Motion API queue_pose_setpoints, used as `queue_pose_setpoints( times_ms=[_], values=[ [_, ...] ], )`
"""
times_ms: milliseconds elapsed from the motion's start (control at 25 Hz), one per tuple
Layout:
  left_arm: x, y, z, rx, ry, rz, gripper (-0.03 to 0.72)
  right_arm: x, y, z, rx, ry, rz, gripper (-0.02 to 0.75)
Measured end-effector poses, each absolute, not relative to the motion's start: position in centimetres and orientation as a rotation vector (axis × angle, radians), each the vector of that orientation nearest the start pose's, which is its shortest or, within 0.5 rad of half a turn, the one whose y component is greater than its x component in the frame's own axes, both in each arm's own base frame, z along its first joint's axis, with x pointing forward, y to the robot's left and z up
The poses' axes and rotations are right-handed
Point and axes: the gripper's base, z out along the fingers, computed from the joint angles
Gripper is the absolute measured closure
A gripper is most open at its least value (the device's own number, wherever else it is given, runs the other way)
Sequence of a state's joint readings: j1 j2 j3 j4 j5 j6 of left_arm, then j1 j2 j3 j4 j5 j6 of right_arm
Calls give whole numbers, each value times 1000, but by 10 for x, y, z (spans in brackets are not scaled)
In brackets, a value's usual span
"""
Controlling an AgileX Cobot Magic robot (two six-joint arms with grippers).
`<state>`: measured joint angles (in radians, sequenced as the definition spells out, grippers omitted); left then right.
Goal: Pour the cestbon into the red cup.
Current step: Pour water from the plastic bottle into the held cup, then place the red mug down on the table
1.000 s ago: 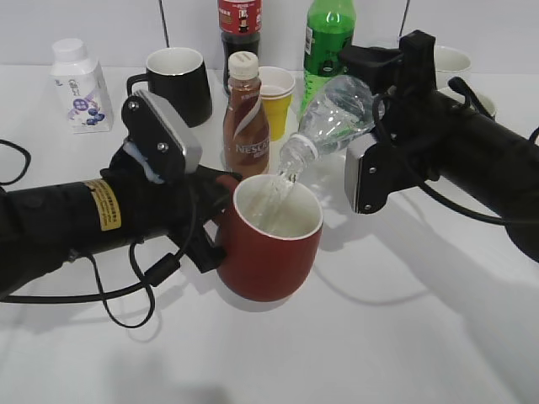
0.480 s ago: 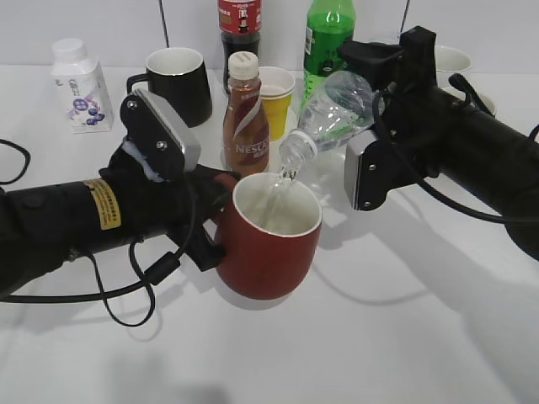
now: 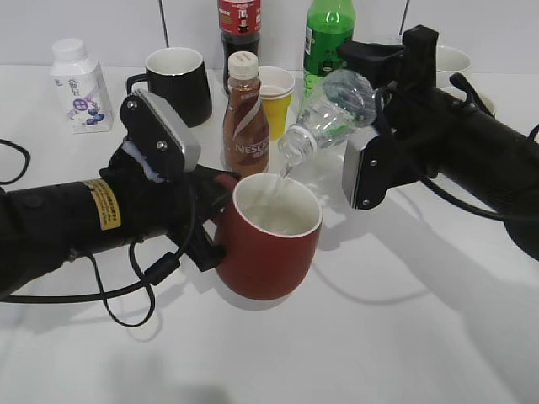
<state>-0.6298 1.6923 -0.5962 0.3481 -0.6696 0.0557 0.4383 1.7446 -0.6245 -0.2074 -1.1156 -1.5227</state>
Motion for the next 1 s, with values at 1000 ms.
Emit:
queue_pose_setpoints(
  times_ms=[1000],
  values=[
    [243,-186,202,713,1609,-424,641,287,152,187,-720,1442,230,279]
  ],
)
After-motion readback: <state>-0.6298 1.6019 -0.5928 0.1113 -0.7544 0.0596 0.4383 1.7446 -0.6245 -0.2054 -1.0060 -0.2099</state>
